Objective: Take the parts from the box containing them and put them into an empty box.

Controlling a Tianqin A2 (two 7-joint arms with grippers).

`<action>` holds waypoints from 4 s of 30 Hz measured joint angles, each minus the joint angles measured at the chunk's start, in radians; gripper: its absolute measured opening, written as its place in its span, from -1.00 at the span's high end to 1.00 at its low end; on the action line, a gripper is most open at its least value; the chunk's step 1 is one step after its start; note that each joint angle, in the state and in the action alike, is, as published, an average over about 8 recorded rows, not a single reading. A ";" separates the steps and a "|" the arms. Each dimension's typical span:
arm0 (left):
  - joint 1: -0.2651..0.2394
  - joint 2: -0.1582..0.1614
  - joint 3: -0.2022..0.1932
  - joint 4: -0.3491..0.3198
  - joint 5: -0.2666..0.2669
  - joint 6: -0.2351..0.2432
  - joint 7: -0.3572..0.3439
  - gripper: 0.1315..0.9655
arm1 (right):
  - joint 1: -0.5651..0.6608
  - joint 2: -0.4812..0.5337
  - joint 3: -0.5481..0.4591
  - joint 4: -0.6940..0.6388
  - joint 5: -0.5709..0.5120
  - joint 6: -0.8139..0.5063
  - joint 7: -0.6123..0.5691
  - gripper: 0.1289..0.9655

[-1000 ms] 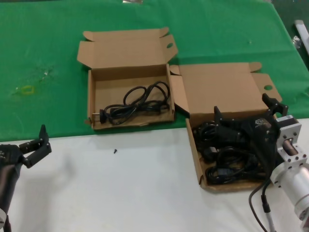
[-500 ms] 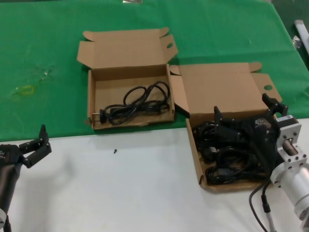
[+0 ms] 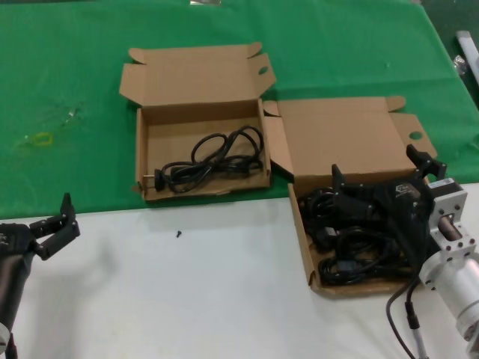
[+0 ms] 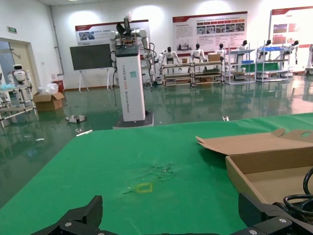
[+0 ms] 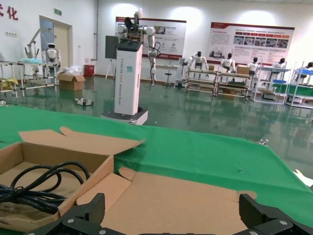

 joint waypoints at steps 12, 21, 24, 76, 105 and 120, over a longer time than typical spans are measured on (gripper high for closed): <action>0.000 0.000 0.000 0.000 0.000 0.000 0.000 -1.00 | 0.000 0.000 0.000 0.000 0.000 0.000 0.000 -1.00; 0.000 0.000 0.000 0.000 0.000 0.000 0.000 -1.00 | 0.000 0.000 0.000 0.000 0.000 0.000 0.000 -1.00; 0.000 0.000 0.000 0.000 0.000 0.000 0.000 -1.00 | 0.000 0.000 0.000 0.000 0.000 0.000 0.000 -1.00; 0.000 0.000 0.000 0.000 0.000 0.000 0.000 -1.00 | 0.000 0.000 0.000 0.000 0.000 0.000 0.000 -1.00; 0.000 0.000 0.000 0.000 0.000 0.000 0.000 -1.00 | 0.000 0.000 0.000 0.000 0.000 0.000 0.000 -1.00; 0.000 0.000 0.000 0.000 0.000 0.000 0.000 -1.00 | 0.000 0.000 0.000 0.000 0.000 0.000 0.000 -1.00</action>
